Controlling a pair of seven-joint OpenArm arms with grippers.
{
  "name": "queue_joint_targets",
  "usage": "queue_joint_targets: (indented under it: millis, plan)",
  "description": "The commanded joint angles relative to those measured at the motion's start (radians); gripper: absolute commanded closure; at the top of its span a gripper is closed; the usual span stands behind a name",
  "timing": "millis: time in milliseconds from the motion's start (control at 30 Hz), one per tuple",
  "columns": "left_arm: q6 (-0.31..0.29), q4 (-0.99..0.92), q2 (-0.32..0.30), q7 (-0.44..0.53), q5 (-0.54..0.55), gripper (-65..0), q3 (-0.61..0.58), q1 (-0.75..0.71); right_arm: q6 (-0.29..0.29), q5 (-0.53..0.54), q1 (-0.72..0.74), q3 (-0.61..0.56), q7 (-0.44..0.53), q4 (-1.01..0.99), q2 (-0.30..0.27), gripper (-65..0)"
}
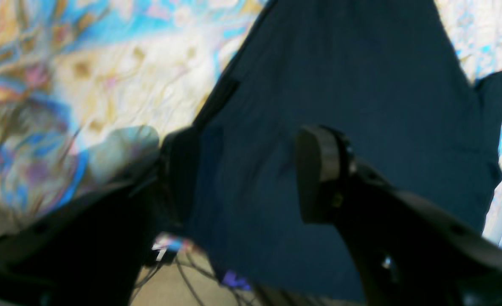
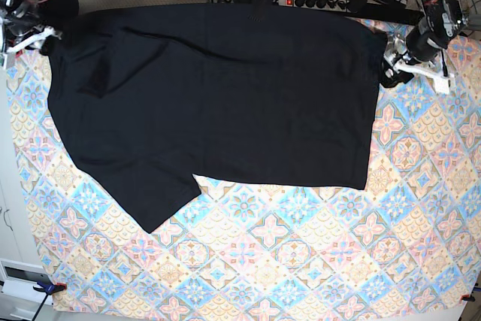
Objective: Fold the T-shirt properly
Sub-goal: 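Release the shoulders and grasp the shirt's side edges with both grippers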
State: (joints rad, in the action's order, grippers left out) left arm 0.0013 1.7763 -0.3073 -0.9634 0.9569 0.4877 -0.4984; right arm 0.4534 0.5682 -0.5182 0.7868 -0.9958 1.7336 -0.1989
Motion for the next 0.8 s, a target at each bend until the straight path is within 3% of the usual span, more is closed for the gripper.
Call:
queue_joint_targets:
  millis: [0, 300, 600, 767]
  plan:
    - [-0.005, 0.004, -0.011, 0.007, 0.004, -35.5, 0.006, 0.031, 0.011, 0.022, 0.023, 0.001, 0.019, 0.016, -0.014, -26.9]
    - [-0.005, -0.212, -0.01, 0.005, -0.143, -35.5, -0.048, 0.332, 0.011, 0.014, 0.195, -0.105, 0.018, 0.012, -0.026, -26.9]
    - [-0.005, -0.528, -0.008, 0.017, -0.284, -35.5, -0.086, 0.656, 0.011, -0.153, 0.321, -0.272, 0.016, 0.006, -0.035, -26.8]
    - [-0.005, -0.682, -0.006, 0.153, -0.35, -35.5, -0.235, 0.771, 0.011, -0.219, 0.361, -0.293, 0.016, 0.006, -0.035, -26.8]
